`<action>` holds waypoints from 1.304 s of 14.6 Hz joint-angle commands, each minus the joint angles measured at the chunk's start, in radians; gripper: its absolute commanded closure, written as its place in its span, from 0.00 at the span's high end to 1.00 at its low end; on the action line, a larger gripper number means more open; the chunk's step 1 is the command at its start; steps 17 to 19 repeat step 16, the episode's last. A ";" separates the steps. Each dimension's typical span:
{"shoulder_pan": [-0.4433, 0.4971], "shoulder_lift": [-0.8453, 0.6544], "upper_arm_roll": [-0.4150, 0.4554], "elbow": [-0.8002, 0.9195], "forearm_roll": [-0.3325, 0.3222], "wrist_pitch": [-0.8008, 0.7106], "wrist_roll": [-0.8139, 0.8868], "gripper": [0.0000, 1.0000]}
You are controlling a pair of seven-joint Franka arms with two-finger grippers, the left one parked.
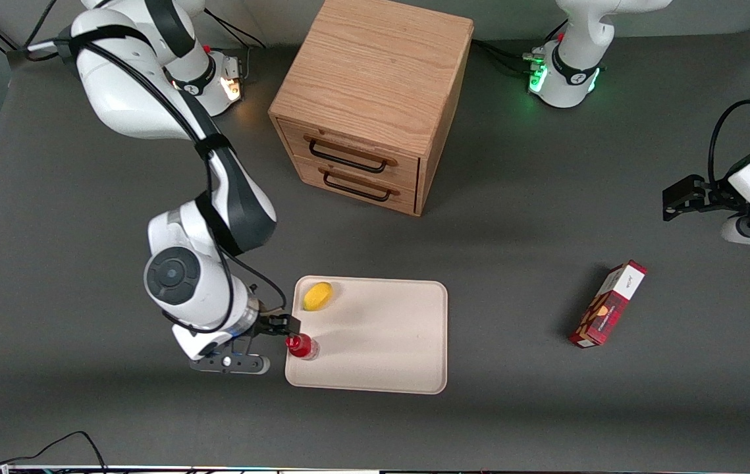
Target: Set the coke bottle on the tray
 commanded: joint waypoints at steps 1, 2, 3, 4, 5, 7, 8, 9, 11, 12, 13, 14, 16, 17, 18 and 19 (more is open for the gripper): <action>-0.031 -0.185 0.000 -0.183 0.001 -0.068 0.009 1.00; -0.056 -0.259 0.009 -0.266 0.003 -0.069 -0.012 1.00; -0.091 -0.333 0.011 -0.352 0.007 -0.071 -0.061 1.00; -0.114 -0.408 0.012 -0.430 0.010 -0.072 -0.127 1.00; -0.143 -0.483 0.012 -0.503 0.012 -0.077 -0.184 1.00; -0.206 -0.609 0.017 -0.610 0.014 -0.101 -0.268 1.00; -0.220 -0.655 0.019 -0.635 0.014 -0.134 -0.288 1.00; -0.237 -0.697 0.017 -0.656 0.014 -0.154 -0.313 1.00; -0.275 -0.767 0.019 -0.701 0.014 -0.163 -0.362 1.00; -0.292 -0.784 0.019 -0.706 0.015 -0.171 -0.376 1.00; -0.303 -0.792 0.019 -0.704 0.029 -0.187 -0.382 1.00; -0.317 -0.795 0.017 -0.703 0.046 -0.191 -0.388 1.00; -0.332 -0.801 0.017 -0.703 0.049 -0.191 -0.395 1.00; -0.332 -0.801 0.017 -0.703 0.049 -0.191 -0.395 1.00; -0.332 -0.801 0.017 -0.703 0.049 -0.191 -0.395 1.00; -0.332 -0.801 0.017 -0.703 0.049 -0.191 -0.395 1.00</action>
